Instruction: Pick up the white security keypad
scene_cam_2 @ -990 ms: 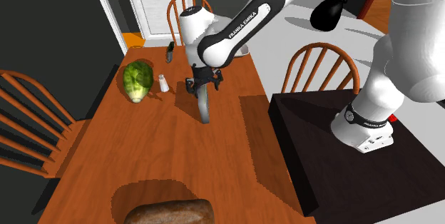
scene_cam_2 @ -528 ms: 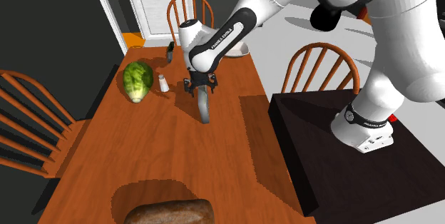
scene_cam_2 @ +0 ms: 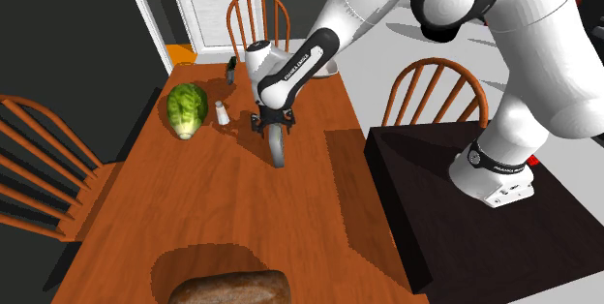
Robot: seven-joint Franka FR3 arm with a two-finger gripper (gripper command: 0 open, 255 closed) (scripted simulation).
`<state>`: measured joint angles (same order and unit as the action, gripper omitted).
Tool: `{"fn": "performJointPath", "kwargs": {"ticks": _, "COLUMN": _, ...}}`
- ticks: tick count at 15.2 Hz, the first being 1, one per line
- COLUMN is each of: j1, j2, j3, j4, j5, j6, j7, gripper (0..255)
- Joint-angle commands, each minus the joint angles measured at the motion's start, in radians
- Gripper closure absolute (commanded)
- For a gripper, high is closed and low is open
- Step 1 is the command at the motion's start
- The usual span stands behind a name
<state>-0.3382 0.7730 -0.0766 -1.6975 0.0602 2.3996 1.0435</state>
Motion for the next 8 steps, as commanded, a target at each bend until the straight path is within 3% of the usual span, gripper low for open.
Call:
{"fn": "performJointPath", "kwargs": {"ticks": 1, "j1": -0.003, "j2": 0.018, "j3": 0.001, "j4": 0.012, "j5": 0.001, "j6": 0.006, "j7": -0.002, "gripper": 0}}
{"fn": "performJointPath", "kwargs": {"ticks": 2, "j1": -0.003, "j2": 0.018, "j3": 0.001, "j4": 0.012, "j5": 0.001, "j6": 0.006, "j7": -0.002, "gripper": 0}}
{"fn": "performJointPath", "kwargs": {"ticks": 3, "j1": -0.003, "j2": 0.019, "j3": 0.001, "j4": 0.014, "j5": 0.001, "j6": 0.006, "j7": -0.002, "gripper": 255}}
{"fn": "performJointPath", "kwargs": {"ticks": 8, "j1": -0.002, "j2": 0.018, "j3": 0.001, "j4": 0.012, "j5": 0.001, "j6": 0.006, "j7": -0.002, "gripper": 255}}
